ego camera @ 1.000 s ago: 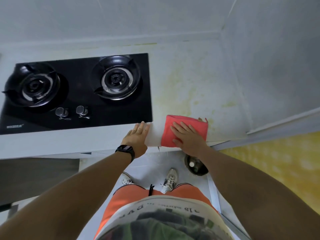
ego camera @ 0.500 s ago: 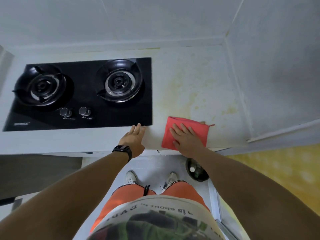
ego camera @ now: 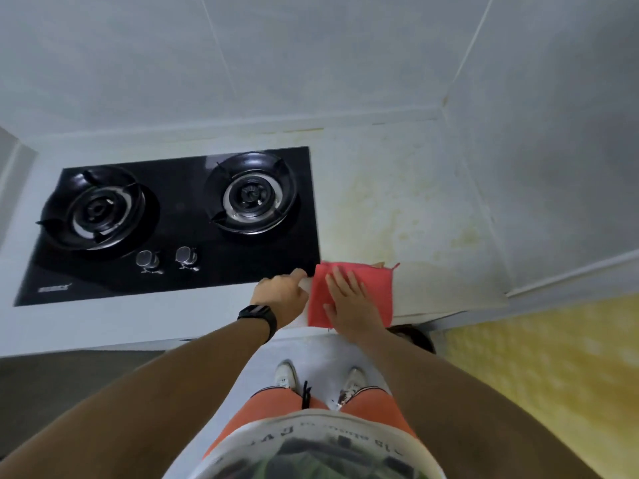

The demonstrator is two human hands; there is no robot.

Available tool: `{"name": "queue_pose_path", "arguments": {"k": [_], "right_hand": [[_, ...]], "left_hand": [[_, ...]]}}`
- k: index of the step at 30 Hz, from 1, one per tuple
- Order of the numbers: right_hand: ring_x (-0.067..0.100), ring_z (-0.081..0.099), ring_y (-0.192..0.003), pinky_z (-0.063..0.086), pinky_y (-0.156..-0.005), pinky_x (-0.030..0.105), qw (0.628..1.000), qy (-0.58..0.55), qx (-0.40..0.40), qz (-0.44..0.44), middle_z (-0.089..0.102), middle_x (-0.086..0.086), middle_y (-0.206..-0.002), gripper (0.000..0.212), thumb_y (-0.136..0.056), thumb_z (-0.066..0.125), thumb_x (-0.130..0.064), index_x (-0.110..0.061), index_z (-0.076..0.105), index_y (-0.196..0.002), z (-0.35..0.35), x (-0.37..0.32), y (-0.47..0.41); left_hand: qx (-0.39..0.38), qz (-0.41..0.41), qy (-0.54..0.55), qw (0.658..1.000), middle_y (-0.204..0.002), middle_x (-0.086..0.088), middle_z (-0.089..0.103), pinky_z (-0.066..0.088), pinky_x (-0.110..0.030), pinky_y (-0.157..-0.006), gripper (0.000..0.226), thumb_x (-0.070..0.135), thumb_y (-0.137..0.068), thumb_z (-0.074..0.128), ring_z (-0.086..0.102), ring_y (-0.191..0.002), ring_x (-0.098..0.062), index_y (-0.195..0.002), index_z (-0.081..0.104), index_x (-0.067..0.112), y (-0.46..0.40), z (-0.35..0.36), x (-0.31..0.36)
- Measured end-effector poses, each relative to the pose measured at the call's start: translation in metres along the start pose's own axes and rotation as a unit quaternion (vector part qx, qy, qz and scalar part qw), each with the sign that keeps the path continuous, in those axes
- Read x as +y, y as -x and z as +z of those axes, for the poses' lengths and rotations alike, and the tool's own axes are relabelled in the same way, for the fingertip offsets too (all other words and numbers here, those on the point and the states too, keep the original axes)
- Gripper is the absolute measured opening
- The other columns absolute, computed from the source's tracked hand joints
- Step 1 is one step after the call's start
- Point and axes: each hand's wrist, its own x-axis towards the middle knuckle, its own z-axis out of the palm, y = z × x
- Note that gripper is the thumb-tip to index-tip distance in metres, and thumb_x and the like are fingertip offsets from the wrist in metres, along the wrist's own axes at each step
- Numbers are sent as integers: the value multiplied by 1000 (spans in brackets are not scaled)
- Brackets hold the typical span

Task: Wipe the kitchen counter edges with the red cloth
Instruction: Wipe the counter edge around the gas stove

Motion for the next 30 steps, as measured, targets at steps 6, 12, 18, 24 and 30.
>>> {"name": "queue_pose_path", "arguments": {"k": [6, 12, 18, 24, 30], "right_hand": [[26, -1, -160, -2, -129, 46, 986, -79, 38, 144, 0, 5, -174, 73, -104, 4, -53, -14, 4, -165, 16, -21, -17], [35, 11, -159, -4, -123, 63, 974, -15, 110, 198, 10, 1, -173, 68, -107, 21, -51, -17, 14, -165, 29, -11, -40], [37, 11, -159, 2, -118, 75, 982, 47, 102, 150, 13, 1, -173, 69, -106, 25, -49, -16, 17, -165, 8, 8, -69], [36, 12, -158, 6, -119, 73, 984, 57, 97, 140, 15, 5, -173, 70, -104, 26, -47, -14, 17, -165, -1, 7, -93], [36, 8, -159, 7, -120, 72, 986, 75, 99, 110, 10, 7, -173, 69, -105, 20, -44, -13, 12, -165, -15, 12, -130]], "left_hand": [[41, -46, 111, 992, -118, 2, 64, 52, -41, -91, 38, 31, -97, 44, 59, -106, -22, -132, 57, 27, -37, 11, -13], [118, 52, 39, 991, -120, 1, 58, 46, -38, -90, 37, 27, -99, 47, 50, -108, -23, -134, 57, 21, -84, 28, -24], [138, 156, -60, 976, -144, -9, 51, 42, -49, -111, 50, 25, -95, 50, 42, -138, -35, -144, 52, 13, -133, 34, -45], [91, 141, -63, 984, -167, -7, 22, 11, -46, -128, 70, 34, -98, 37, 9, -157, -25, -162, 19, 17, -137, 36, -49], [85, 139, -67, 984, -168, -6, 21, 11, -46, -128, 70, 36, -98, 35, 6, -158, -24, -163, 19, 18, -141, 37, -51]]}}
